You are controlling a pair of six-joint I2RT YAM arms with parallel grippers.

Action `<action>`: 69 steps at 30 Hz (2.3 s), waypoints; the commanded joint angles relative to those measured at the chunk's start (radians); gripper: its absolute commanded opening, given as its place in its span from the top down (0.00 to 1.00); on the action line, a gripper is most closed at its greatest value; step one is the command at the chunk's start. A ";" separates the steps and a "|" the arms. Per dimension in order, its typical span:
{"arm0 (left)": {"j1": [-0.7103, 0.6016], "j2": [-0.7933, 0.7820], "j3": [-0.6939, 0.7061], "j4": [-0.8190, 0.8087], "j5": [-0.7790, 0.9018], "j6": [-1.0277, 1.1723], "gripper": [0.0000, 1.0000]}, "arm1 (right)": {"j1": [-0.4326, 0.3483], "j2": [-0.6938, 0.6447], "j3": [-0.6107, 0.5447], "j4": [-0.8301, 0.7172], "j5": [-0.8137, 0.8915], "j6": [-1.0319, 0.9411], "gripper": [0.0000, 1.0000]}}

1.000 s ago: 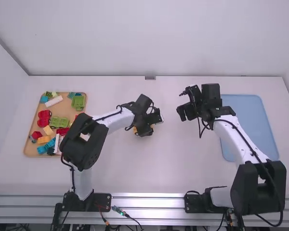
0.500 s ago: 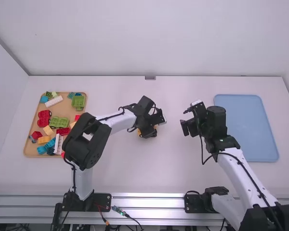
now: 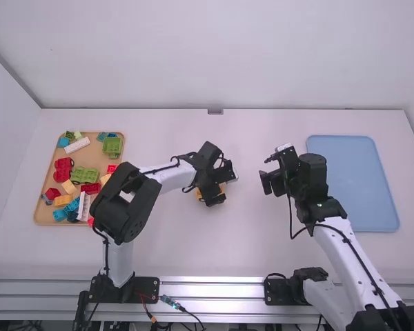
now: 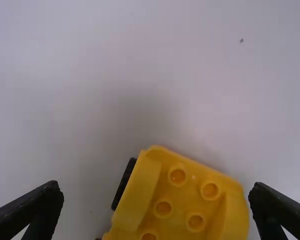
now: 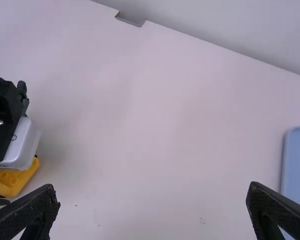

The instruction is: Assemble lego blocks to make yellow taxi

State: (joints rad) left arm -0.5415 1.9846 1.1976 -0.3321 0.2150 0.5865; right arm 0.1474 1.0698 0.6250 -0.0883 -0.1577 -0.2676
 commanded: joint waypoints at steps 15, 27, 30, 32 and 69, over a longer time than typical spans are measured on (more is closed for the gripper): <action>0.352 -0.272 0.202 -0.303 -0.162 0.200 0.01 | 0.029 -0.012 -0.010 0.071 -0.005 0.017 0.01; 0.978 -0.251 0.202 -0.015 -0.113 -0.192 0.01 | 0.074 -0.012 -0.009 0.124 -0.002 0.016 0.01; 1.092 -0.251 0.202 -0.063 0.131 -0.193 0.00 | 0.083 -0.012 -0.009 0.145 0.002 0.011 0.01; 1.138 -0.251 0.202 -0.084 0.182 -0.192 0.02 | 0.080 -0.012 -0.009 0.148 0.002 0.005 0.01; 1.215 -0.088 0.393 -0.394 -0.229 -0.740 0.01 | 0.086 -0.012 -0.009 0.212 0.006 0.061 0.01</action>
State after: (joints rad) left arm 0.6807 1.8889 1.5967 -0.7330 -0.0856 -0.2478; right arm 0.2409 1.0698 0.6231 0.1223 -0.1101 -0.2115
